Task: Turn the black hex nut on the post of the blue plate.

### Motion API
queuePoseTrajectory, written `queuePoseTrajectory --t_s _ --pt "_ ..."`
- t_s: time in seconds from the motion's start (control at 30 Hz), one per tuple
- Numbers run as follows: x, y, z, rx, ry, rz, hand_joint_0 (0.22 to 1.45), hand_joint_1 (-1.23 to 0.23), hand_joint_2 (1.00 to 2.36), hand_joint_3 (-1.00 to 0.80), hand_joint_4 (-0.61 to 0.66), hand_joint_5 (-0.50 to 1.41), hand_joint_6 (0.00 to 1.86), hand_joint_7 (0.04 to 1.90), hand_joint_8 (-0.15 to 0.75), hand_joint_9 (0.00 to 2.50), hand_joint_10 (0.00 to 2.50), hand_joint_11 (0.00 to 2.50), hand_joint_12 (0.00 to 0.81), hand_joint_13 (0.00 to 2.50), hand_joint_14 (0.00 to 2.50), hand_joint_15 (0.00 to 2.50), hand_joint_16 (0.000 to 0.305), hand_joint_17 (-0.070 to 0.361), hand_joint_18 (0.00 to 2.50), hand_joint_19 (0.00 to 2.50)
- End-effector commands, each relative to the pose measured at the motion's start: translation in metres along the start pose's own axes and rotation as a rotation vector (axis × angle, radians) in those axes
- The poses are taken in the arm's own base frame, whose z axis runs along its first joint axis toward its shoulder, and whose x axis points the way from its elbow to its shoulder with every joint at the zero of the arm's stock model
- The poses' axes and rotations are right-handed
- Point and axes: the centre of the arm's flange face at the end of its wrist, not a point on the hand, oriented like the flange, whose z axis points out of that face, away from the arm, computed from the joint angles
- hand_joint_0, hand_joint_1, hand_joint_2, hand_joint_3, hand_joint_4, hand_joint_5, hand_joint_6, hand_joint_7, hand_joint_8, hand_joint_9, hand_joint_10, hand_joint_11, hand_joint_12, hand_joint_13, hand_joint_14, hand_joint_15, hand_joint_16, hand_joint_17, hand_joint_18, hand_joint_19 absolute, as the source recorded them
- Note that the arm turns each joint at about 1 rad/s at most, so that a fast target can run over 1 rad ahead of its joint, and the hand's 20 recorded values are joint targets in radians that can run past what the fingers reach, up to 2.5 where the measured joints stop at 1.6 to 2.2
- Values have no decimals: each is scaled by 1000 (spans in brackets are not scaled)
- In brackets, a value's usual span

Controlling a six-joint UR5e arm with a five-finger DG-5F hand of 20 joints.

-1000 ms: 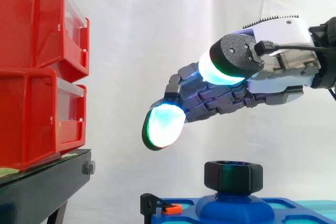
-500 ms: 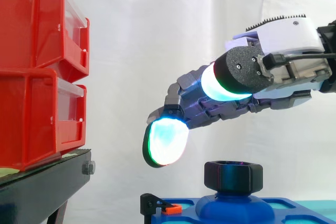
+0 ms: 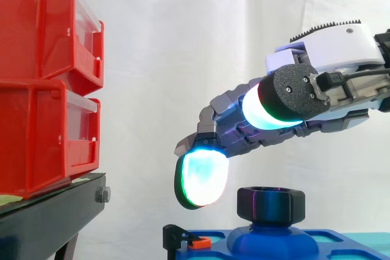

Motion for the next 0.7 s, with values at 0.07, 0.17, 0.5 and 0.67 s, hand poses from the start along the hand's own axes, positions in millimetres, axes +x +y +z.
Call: queuePoseTrajectory --t_s 0.07,0.17,0.5,0.67 --pt "1 0 -1 -1 7 -1 469 -322 1000 -500 195 -219 502 1049 230 111 0 18 366 96 2 31 58 131 0 82" --pt "2 -1 -2 4 20 -3 469 -321 1000 -500 197 -217 502 1066 230 110 0 18 365 97 1 32 58 131 0 75" --pt "3 -6 -7 27 58 -9 468 -343 1000 -500 209 -210 502 1079 237 144 0 0 370 130 0 7 59 133 0 45" --pt "4 -8 -7 28 59 -12 470 -320 1000 -500 200 -211 501 1134 231 113 0 26 366 101 0 33 58 130 0 77"
